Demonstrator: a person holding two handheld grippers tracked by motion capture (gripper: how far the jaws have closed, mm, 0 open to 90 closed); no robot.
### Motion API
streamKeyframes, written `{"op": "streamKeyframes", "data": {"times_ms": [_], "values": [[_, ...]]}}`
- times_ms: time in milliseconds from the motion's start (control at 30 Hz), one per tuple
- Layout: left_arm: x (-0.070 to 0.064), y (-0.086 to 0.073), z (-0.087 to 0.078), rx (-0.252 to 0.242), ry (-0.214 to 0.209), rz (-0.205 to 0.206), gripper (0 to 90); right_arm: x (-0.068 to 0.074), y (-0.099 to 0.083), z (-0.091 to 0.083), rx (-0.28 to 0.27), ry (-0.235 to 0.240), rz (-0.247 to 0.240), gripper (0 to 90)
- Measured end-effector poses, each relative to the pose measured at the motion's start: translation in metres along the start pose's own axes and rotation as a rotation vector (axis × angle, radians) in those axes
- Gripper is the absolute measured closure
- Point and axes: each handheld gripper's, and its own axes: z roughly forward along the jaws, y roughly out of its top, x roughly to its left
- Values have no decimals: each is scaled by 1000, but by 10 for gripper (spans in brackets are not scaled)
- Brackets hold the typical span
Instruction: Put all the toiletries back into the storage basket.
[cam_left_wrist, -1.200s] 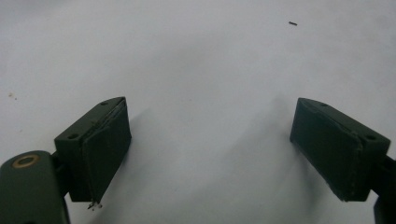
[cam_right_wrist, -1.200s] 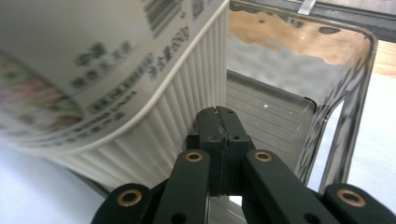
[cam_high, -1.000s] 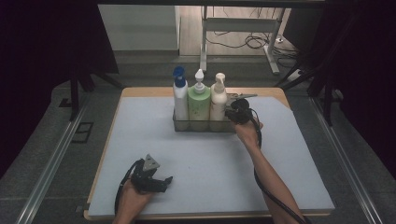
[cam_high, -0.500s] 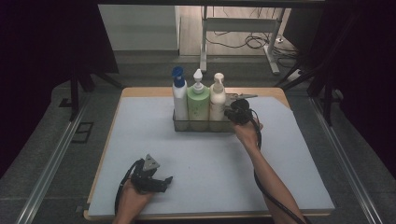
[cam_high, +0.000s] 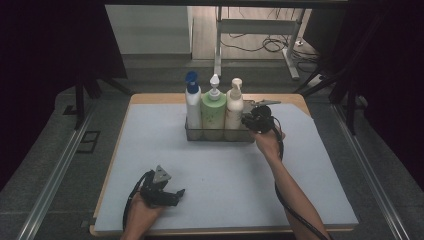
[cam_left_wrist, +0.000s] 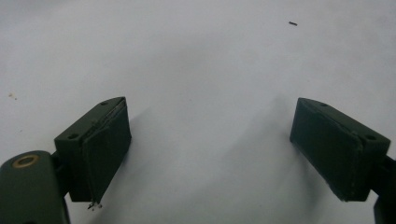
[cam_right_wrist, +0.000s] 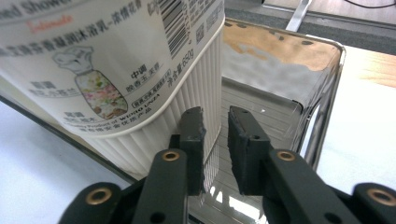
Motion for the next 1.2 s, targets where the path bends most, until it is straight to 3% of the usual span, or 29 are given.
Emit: {"op": "streamKeyframes", "data": {"times_ms": [300,500,833,933,1100,1200], "values": [[0,0,0,0,0,0,122,-1,-1,-11,-10,-5,-17,616],[0,0,0,-2,-1,-2,122,-3,-2,-22,-17,29,-23,504],[0,0,0,-2,-1,-2,122,5,-5,-39,-3,56,-111,348],[0,0,0,-3,-1,-2,122,7,-7,-44,-8,75,-135,272],[0,0,0,-3,0,-2,122,10,-11,-53,-23,63,-153,130],[0,0,0,-3,-1,-2,122,11,-15,-58,-21,66,-165,119]]}}
